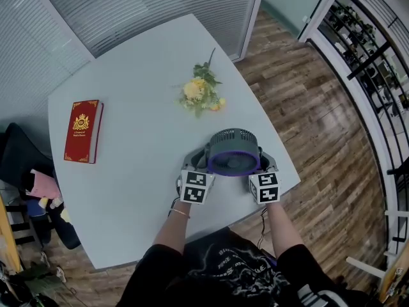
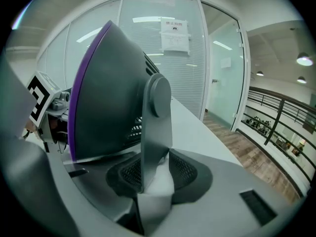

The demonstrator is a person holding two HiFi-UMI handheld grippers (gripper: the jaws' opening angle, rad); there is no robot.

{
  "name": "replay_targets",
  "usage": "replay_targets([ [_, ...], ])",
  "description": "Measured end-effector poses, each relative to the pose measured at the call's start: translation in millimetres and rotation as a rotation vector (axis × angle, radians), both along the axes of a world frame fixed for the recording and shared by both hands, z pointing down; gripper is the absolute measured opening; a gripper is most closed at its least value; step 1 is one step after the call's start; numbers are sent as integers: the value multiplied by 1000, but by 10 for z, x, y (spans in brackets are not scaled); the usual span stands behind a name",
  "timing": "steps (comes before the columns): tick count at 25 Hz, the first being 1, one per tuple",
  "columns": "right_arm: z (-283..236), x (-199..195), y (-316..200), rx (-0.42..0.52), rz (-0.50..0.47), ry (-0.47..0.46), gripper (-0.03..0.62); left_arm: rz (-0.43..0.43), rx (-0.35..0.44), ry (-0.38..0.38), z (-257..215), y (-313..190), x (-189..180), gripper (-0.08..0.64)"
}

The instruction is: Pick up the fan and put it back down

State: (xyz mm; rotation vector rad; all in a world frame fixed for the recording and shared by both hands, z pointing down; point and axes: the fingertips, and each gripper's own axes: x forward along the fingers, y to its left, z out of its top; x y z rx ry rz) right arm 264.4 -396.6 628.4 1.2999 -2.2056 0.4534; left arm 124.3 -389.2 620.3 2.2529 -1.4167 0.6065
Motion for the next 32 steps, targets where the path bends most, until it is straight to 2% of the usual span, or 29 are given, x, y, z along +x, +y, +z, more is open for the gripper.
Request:
replay_targets([
  [4, -50, 13, 25, 32, -8, -30, 146, 9, -14, 7, 7, 8, 16, 110],
  [6, -46, 22, 49, 25, -6, -35, 197, 2, -37, 25, 10, 43, -11, 164],
  [9, -43, 48, 93, 13, 18, -50, 224, 12, -58, 51, -16, 144, -47, 238],
  [13, -62, 69, 228, 2, 29, -70, 250, 24, -56, 47, -46, 264, -139, 271],
  [20, -201, 45, 646, -2, 79, -95, 285, 34, -67, 62, -146, 696, -323, 282],
  [23, -287, -7, 841, 15, 94, -96, 288, 31, -73, 92, -220, 935, -381, 284],
  [32, -650, -364, 1552, 81, 97, -99, 289, 47, -26, 108, -498, 1643, -672, 284],
])
